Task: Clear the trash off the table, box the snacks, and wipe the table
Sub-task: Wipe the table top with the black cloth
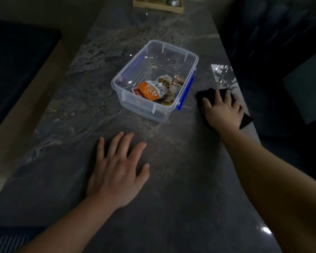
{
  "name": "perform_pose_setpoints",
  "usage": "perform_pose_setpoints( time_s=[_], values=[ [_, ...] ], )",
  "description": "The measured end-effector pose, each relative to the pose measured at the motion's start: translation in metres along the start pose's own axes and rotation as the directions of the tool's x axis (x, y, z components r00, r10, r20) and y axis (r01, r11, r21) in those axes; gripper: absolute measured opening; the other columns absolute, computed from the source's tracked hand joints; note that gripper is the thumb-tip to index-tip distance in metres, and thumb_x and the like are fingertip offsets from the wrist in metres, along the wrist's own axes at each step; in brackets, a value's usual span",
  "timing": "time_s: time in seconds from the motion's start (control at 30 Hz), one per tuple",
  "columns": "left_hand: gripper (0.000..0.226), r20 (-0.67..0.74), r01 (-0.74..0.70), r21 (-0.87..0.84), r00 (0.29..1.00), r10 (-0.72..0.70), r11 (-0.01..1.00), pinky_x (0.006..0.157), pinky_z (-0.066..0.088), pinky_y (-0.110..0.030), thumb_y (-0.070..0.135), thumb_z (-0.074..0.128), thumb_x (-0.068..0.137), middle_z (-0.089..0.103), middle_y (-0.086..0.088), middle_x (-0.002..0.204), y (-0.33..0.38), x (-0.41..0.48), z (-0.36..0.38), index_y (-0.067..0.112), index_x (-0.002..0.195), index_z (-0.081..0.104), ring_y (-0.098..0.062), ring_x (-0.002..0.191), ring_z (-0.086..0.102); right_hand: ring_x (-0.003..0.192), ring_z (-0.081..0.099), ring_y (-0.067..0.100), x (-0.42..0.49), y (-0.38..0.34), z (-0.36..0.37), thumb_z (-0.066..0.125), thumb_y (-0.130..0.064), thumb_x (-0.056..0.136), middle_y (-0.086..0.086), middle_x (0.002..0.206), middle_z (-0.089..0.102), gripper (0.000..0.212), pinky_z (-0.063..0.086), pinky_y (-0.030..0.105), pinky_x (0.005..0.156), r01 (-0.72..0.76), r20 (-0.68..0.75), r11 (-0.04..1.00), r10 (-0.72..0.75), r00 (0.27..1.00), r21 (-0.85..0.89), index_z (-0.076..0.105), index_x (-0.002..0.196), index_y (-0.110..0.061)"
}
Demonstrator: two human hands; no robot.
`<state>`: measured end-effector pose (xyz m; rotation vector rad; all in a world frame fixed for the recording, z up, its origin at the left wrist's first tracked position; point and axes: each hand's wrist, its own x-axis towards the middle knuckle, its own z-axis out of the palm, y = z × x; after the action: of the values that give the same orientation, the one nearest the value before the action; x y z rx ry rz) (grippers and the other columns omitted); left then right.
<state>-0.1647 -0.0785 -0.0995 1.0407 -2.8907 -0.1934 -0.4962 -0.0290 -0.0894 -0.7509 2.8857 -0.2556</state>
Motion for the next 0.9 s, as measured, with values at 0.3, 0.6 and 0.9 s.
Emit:
perform_pose_setpoints(
  time_s=[0.3, 0.6, 0.9],
  values=[
    [0.058, 0.034, -0.015, 0.021, 0.999, 0.014, 1.000, 0.114, 0.019, -0.066, 0.056, 0.035, 0.086, 0.039, -0.009, 0.153, 0.002, 0.002, -0.006, 0.032, 0.138, 0.043, -0.030, 0.145, 0.027, 0.155, -0.004, 0.019, -0.107, 0.060, 0.010, 0.017, -0.072, 0.098, -0.011, 0.169, 0.001, 0.064, 0.001, 0.047, 0.123, 0.493, 0.058, 0.865, -0.490, 0.870, -0.094, 0.008, 0.156, -0.048],
    [0.058, 0.047, -0.034, 0.040, 0.998, 0.033, 0.999, 0.114, 0.016, -0.069, 0.058, 0.024, 0.089, 0.031, -0.007, 0.159, 0.004, 0.001, -0.008, 0.049, 0.147, 0.024, -0.031, 0.147, 0.021, 0.156, -0.001, 0.031, -0.184, 0.042, 0.021, 0.017, -0.068, 0.099, -0.002, 0.170, 0.001, 0.068, -0.001, 0.051, 0.124, 0.255, -0.040, 0.961, -0.260, 0.965, -0.106, 0.011, 0.159, -0.038],
    [0.065, 0.042, 0.049, 0.020, 0.998, -0.049, 0.999, 0.112, 0.010, -0.074, 0.069, 0.017, 0.085, 0.025, -0.016, 0.157, 0.033, 0.013, 0.000, 0.047, 0.146, 0.022, -0.035, 0.148, 0.013, 0.155, 0.001, 0.034, -0.083, 0.072, -0.007, 0.019, -0.068, 0.097, 0.001, 0.170, 0.003, 0.072, 0.005, 0.057, 0.123, -0.106, 0.005, 0.994, 0.106, 0.994, -0.025, 0.014, 0.160, -0.034]
  ],
)
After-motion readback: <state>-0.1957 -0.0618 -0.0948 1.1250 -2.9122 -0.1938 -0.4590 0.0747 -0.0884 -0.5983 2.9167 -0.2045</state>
